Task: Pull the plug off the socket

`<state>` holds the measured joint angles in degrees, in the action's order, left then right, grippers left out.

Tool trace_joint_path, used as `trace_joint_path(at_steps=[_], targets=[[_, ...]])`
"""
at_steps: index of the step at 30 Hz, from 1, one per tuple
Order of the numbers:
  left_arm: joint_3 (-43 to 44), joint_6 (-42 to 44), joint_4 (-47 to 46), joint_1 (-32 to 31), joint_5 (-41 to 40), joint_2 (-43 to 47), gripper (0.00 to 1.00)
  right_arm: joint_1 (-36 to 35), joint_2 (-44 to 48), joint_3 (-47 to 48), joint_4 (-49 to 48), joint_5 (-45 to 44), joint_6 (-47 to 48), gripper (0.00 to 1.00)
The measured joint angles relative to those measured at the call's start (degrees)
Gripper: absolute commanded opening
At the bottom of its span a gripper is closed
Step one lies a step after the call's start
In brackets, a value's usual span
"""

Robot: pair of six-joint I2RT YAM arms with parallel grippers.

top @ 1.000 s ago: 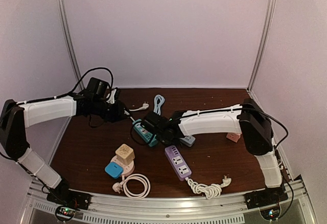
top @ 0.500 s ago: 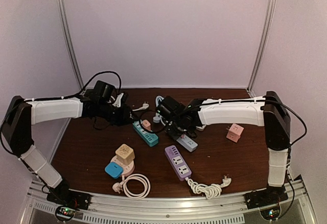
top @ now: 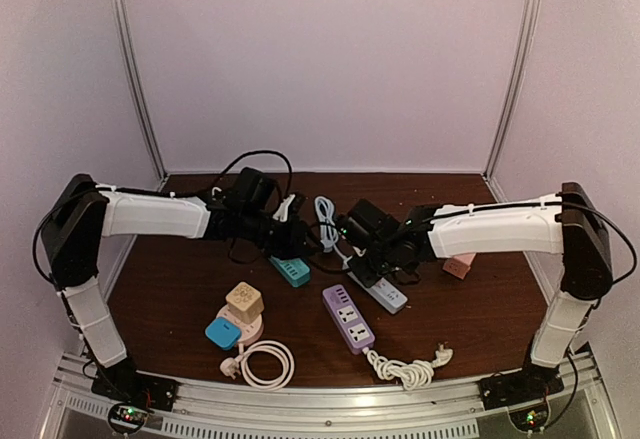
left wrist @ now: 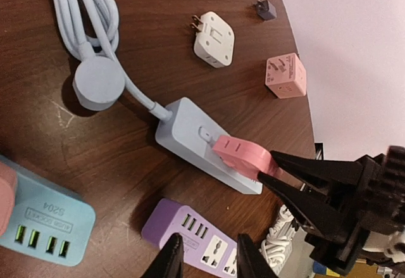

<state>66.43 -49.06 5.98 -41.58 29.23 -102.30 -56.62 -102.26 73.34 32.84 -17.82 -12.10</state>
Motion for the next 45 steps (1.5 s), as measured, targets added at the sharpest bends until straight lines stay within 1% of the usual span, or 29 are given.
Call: trace_joint_path(at_steps=[7,9,15,22,26,29,44,45], targets=[[3.7,-8.3,-7.0,-2.7,1.0,-9.8,0.24,0.0,6.5,-7.0,-4.2,0.4,-3.7,0.11],[5.3,-9.8,-8.0,-3.3,1.0,-12.0,0.23,0.0,7.4,-7.8,-5.0,0.9,-4.0,0.11],[12.1,-12.2,-9.5,-4.7,1.0,-16.9,0.16,0.0,7.7,-8.5,-7.0,1.6,-4.2,0.11],[14.1,-12.9,-10.2,-5.1,1.0,-19.5,0.09,0.5,7.5,-8.8,-8.3,2.1,-3.7,0.11],[14.1,-13.0,-10.2,-5.1,1.1,-21.3,0.08,1.0,7.2,-8.8,-9.3,2.7,-3.4,0.11],[14.1,-12.9,-10.2,-5.1,1.2,-21.9,0.08,1.6,6.7,-8.8,-9.8,3.5,-2.9,0.15],[14.0,-12.0,-8.9,-5.1,1.0,-23.0,0.07,5.6,4.2,-8.8,-11.7,10.5,-2.3,0.25],[14.0,-11.9,-8.9,-5.1,1.0,-23.1,0.07,5.7,3.9,-8.8,-11.6,10.6,-2.4,0.27]])
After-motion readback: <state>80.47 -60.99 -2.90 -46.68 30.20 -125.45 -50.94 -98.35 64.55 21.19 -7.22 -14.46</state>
